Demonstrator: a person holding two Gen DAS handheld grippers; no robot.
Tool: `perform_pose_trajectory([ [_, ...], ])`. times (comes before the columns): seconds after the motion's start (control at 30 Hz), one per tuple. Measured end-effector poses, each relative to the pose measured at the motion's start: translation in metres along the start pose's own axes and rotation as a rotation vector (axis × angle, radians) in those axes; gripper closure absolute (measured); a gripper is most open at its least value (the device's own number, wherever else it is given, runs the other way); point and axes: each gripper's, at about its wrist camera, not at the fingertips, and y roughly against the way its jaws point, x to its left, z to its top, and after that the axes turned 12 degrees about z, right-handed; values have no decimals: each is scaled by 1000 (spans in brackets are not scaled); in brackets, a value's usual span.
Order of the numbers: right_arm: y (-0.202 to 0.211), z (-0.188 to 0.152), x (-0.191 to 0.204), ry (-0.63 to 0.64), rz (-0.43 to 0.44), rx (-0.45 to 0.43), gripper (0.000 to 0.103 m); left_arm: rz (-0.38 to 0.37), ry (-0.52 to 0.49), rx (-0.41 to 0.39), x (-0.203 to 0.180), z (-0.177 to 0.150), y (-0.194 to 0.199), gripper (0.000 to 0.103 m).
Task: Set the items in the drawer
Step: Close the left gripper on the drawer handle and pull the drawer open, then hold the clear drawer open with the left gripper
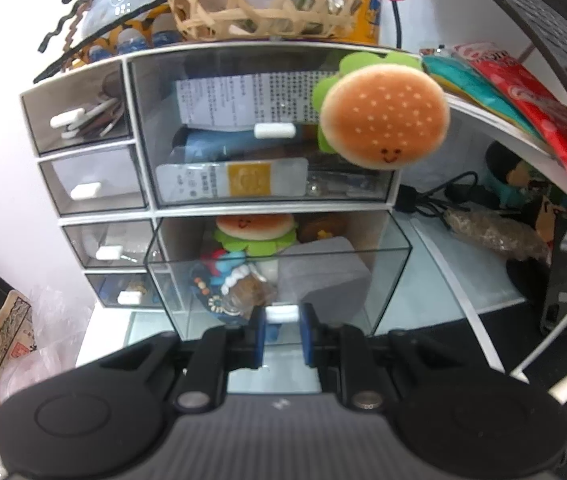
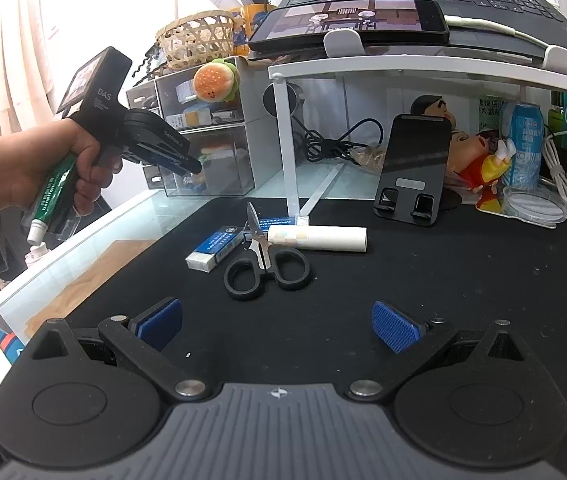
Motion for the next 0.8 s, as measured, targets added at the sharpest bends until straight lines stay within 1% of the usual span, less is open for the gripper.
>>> perform_pose_trajectory([
  [0.3, 0, 0, 1, 4, -3, 1, 0, -3, -12, 4, 3, -9, 16, 84],
  [0.8, 2, 0, 6, 22, 0, 4, 0, 3, -26, 6, 1, -14, 26, 84],
])
